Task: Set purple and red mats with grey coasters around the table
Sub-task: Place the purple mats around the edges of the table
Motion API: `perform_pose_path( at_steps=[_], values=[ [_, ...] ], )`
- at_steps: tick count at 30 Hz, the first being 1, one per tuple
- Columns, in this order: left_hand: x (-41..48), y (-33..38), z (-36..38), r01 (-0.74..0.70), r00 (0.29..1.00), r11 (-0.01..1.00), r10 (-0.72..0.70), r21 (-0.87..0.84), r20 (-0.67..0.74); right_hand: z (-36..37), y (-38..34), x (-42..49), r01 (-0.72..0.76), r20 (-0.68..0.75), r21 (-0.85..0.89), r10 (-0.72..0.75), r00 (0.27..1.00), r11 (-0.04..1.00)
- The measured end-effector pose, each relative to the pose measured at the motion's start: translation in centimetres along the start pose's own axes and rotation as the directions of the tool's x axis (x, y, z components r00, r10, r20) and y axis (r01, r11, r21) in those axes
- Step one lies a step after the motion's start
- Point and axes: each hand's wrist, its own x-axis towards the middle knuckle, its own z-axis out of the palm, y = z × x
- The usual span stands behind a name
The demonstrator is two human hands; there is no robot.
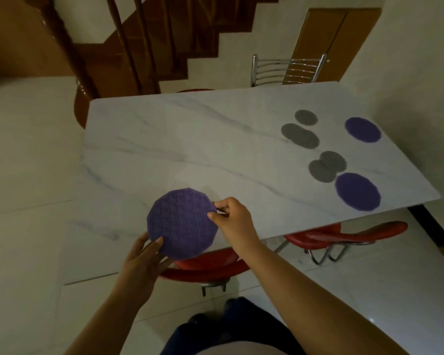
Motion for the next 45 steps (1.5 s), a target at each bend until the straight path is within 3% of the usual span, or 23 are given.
perform_pose_path(
  at_steps=[6,11,16,20,25,30,33,39,45],
  values=[
    [0.1,2.4,-2.3,0.006,1.000,0.999,-0.004,-0.043,0.031,1.5,-1.7,0.6,-0.249,0.160,0.310,0.208,0.965,0.917],
    [0.3,3.0,-3.1,-0.022,0.999,0.996,0.024,-0.089,0.022,0.8,-1.7,2.2,-0.155,-0.009,0.177,0.159,0.987,0.972],
    [1.2,3.5,-4.2,-0.054,0.997,0.991,0.047,-0.120,-0.059,-1.2,0.2,3.8,-0.295,0.050,0.483,0.310,0.949,0.825],
    [1.4,3.7,-5.4,-0.076,0.992,0.990,0.063,-0.122,-0.106,-2.2,2.8,4.9,-0.327,-0.008,0.553,0.397,0.918,0.766],
    [1.3,3.5,-7.9,-0.093,0.977,0.985,0.063,-0.143,-0.205,-1.1,5.6,5.8,-0.404,-0.082,0.456,0.489,0.868,0.793],
    [1.4,3.2,-8.3,-0.089,0.973,0.986,0.056,-0.142,-0.224,0.7,7.2,6.4,-0.467,-0.042,0.409,0.527,0.849,0.784],
    [1.3,2.8,-7.8,-0.084,0.974,0.985,0.050,-0.148,-0.220,1.5,8.3,6.6,-0.484,-0.095,0.320,0.536,0.839,0.815],
    [0.7,2.4,-6.9,-0.073,0.980,0.990,0.049,-0.122,-0.191,2.0,8.4,7.2,-0.445,-0.159,-0.088,0.428,0.890,0.891],
    [0.4,2.2,-6.8,-0.076,0.981,0.989,0.051,-0.129,-0.186,2.6,8.7,7.2,-0.429,-0.123,-0.176,0.412,0.903,0.886]
  ],
)
